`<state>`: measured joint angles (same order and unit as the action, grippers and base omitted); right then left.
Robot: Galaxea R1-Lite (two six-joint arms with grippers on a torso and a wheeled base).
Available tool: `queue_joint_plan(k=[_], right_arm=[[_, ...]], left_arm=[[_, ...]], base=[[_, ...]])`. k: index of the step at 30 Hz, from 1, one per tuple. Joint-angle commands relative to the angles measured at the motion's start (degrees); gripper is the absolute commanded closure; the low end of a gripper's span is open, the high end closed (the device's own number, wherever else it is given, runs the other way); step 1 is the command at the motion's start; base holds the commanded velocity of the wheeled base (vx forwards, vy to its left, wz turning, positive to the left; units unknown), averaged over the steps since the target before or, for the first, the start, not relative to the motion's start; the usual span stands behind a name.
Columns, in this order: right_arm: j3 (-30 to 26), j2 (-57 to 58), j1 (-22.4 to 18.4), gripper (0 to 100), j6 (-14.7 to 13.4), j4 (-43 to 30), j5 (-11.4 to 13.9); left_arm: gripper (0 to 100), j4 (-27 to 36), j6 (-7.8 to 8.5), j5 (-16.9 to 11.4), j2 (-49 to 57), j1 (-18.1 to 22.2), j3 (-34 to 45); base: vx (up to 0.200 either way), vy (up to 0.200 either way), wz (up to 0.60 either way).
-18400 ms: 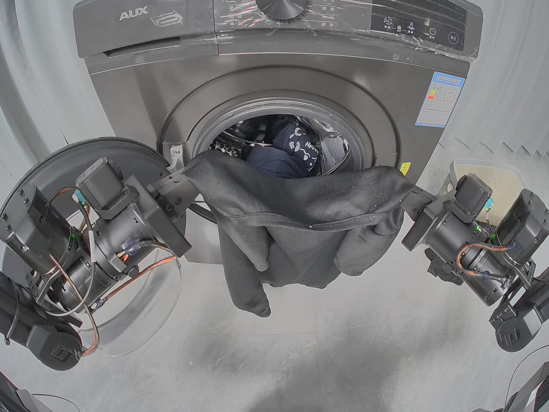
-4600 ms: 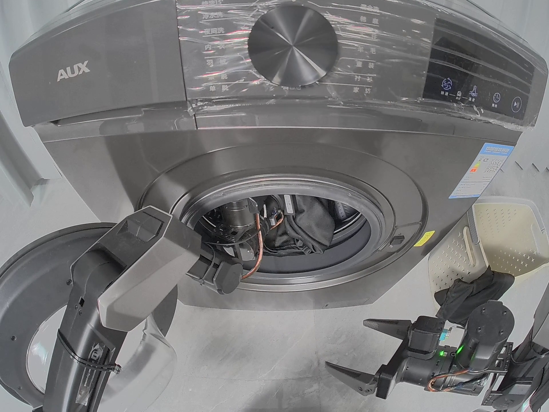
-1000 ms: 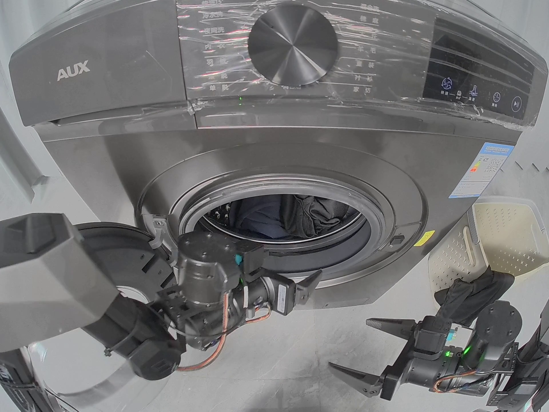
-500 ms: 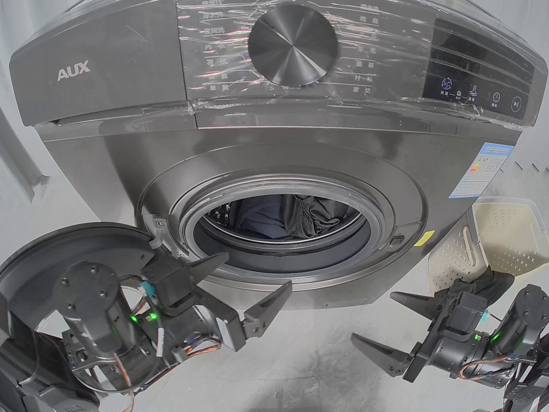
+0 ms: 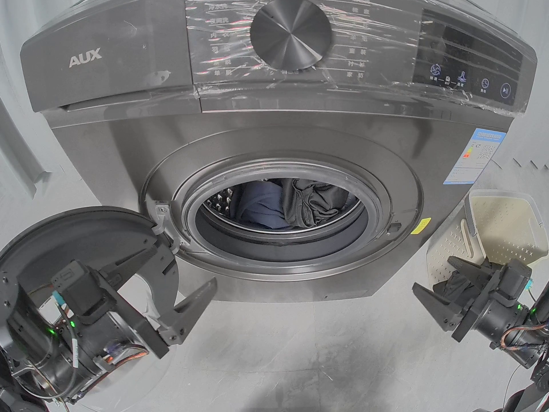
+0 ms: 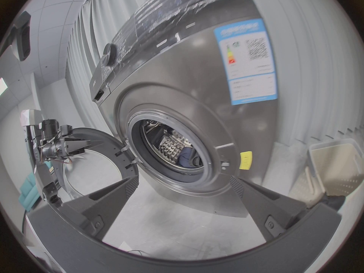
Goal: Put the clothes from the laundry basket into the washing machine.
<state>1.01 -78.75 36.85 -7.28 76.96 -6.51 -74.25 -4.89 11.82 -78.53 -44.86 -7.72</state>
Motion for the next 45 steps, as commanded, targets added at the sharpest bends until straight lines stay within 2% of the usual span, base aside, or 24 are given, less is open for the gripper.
queue_joint_plan(k=[1,3,5,7,11,16,17,18,19,24,28,31,42,45], right_arm=[[-1.0,13.7,-5.8,0,1.0,-7.7,0.0],[-1.0,15.8,-6.3,0,0.9,-10.3,-0.1],[-1.0,19.7,-8.3,0,0.6,-17.3,0.3],[-1.0,21.5,-9.9,0,0.6,-19.5,0.4],[-1.0,22.9,-11.3,0,0.7,-20.5,0.3],[-1.0,25.8,-15.3,0,0.6,-23.3,0.0],[-1.0,28.6,-16.7,0,0.6,-26.9,0.1],[-1.0,29.0,-17.0,0,0.6,-27.6,0.1],[-1.0,32.1,-18.1,0,0.8,-31.3,0.5],[-0.7,40.0,-19.7,0,2.3,-39.4,1.0],[-0.9,41.7,-19.9,0,2.3,-40.6,0.9],[-0.7,42.5,-21.6,0,2.4,-40.5,1.0],[-0.9,47.1,-25.2,0,2.6,-41.6,1.2],[-0.9,51.1,-26.6,0,3.5,-45.1,1.3]], left_arm=[[0,2.6,1.02,-0.5,10.2,4.2,3.8],[0,3.1,1.02,-0.5,11.6,4.7,4.4],[0,5.6,1.02,-0.5,16.1,6.2,6.0],[0,7.5,1.02,-0.5,18.9,6.4,6.6],[0,11.4,1.02,-0.5,23.1,6.4,6.9],[0,18.6,1.02,0.1,29.3,6.5,6.2],[0,21.9,1.02,0.0,31.7,7.0,6.2],[0,22.3,1.02,0.0,31.9,7.2,6.2],[0,24.4,1.11,0.0,33.1,8.5,6.6],[0,28.3,1.11,-0.6,38.0,9.7,6.5],[0,29.9,0.76,-0.6,40.0,10.4,6.9],[0,31.5,0.49,-0.6,41.7,12.5,7.7],[0,41.4,-0.39,-1.0,52.5,15.9,7.7],[0,44.0,0.23,-1.6,55.2,17.5,7.7]], base=[[-0.2,0.0,0.0],[-0.2,0.0,0.0],[-0.2,0.0,0.0],[-0.1,0.0,0.0],[0.0,0.0,0.0],[-0.12,0.0,0.0],[-0.2,0.0,0.0],[-0.2,0.0,0.0],[-0.2,0.0,0.0],[0.0,0.0,0.0],[-0.15,0.0,0.0],[-0.2,0.0,0.0],[0.0,0.0,0.0],[0.0,0.0,0.0]])
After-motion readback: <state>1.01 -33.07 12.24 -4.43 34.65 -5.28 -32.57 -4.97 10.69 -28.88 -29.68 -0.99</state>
